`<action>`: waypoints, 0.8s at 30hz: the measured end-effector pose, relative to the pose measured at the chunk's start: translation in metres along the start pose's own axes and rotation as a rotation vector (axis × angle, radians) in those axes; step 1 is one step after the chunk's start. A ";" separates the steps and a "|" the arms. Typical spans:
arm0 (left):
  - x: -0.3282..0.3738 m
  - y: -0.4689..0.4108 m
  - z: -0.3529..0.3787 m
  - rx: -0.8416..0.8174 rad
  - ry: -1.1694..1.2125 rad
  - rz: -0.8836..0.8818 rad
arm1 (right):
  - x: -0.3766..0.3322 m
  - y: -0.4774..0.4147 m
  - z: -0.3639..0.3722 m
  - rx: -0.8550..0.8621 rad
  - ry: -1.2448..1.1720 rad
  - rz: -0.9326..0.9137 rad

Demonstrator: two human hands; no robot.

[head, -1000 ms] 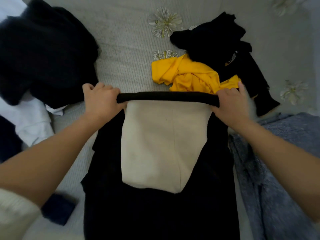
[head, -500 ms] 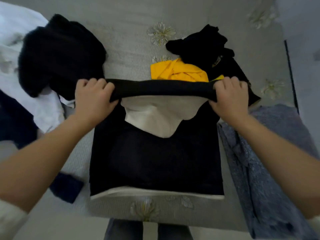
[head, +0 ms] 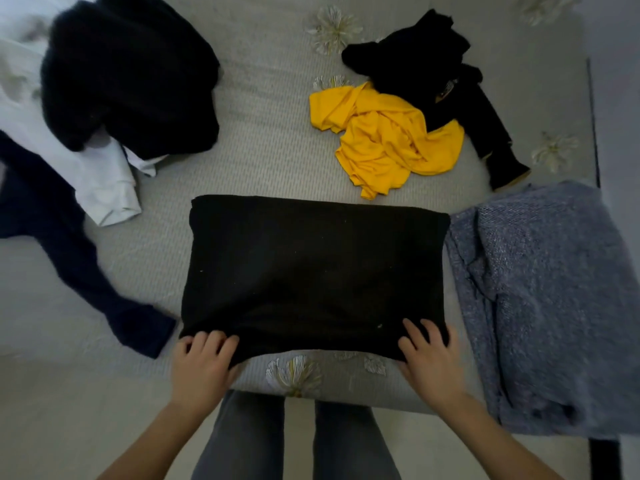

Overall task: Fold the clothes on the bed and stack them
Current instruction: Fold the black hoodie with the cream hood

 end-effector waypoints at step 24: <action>0.012 -0.089 0.077 -0.555 0.020 -0.300 | 0.005 -0.103 0.025 -0.309 -0.240 0.247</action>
Point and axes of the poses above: each hand's wrist, its own y-axis away from the middle knuckle, its own z-axis out of the palm, x = y × z, the point moved 9 cm from there along -y, towards the middle knuckle, and after that the axes turned 3 degrees about y, right-handed, at the moved point
